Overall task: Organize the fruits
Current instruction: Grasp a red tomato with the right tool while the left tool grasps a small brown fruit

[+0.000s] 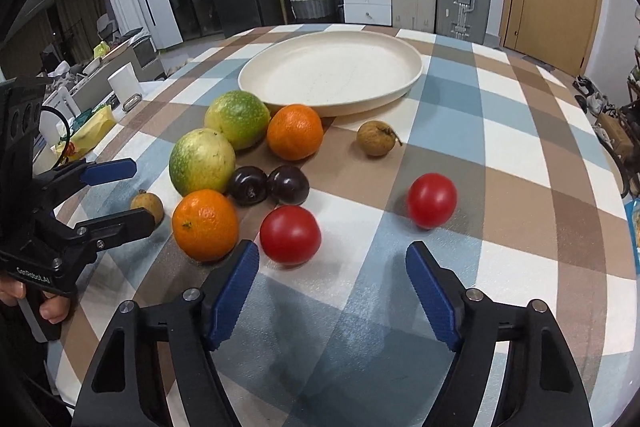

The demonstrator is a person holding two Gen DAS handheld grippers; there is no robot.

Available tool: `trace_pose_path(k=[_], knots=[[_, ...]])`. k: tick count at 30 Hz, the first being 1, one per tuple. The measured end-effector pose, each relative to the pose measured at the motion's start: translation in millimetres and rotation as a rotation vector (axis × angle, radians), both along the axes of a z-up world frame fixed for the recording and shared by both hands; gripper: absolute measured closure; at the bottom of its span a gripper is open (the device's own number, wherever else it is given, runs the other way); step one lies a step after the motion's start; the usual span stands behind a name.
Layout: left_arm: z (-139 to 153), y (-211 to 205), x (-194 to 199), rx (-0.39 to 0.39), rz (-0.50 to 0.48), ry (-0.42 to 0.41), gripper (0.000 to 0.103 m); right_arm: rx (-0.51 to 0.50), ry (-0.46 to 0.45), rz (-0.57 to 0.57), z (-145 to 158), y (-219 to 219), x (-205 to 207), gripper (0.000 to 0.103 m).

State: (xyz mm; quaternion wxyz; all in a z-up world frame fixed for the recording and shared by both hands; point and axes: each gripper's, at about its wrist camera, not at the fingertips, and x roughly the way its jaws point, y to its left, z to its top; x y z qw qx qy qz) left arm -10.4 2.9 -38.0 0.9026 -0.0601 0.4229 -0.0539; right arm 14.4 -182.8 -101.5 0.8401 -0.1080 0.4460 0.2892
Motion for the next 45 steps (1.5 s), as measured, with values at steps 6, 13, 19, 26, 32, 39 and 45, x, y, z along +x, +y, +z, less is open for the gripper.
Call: trace_pose_path(k=[6, 13, 19, 26, 32, 39, 45], knots=[[-7, -8, 4, 0.031, -0.042, 0.042, 0.014, -0.039, -0.014, 0.022, -1, 11, -1, 0.031], [-8, -17, 2, 0.067, -0.063, 0.045, 0.017, -0.082, -0.048, 0.026, -5, 21, -2, 0.029], [-7, -17, 2, 0.068, -0.063, 0.045, 0.017, -0.080, -0.052, 0.021, -4, 21, -3, 0.029], [-4, -17, -2, 0.063, -0.083, 0.033, 0.038, -0.071, -0.070, 0.029, -1, 21, -6, 0.055], [-3, -16, -3, 0.065, -0.095, 0.023, 0.058, -0.067, -0.076, 0.039, -1, 25, -7, 0.065], [-3, -13, -5, 0.034, -0.106, 0.018, 0.078, -0.057, -0.081, 0.046, 1, 23, -8, 0.069], [-3, -16, -4, 0.032, -0.105, 0.016, 0.078, -0.030, -0.089, 0.043, 6, 15, -8, 0.070]])
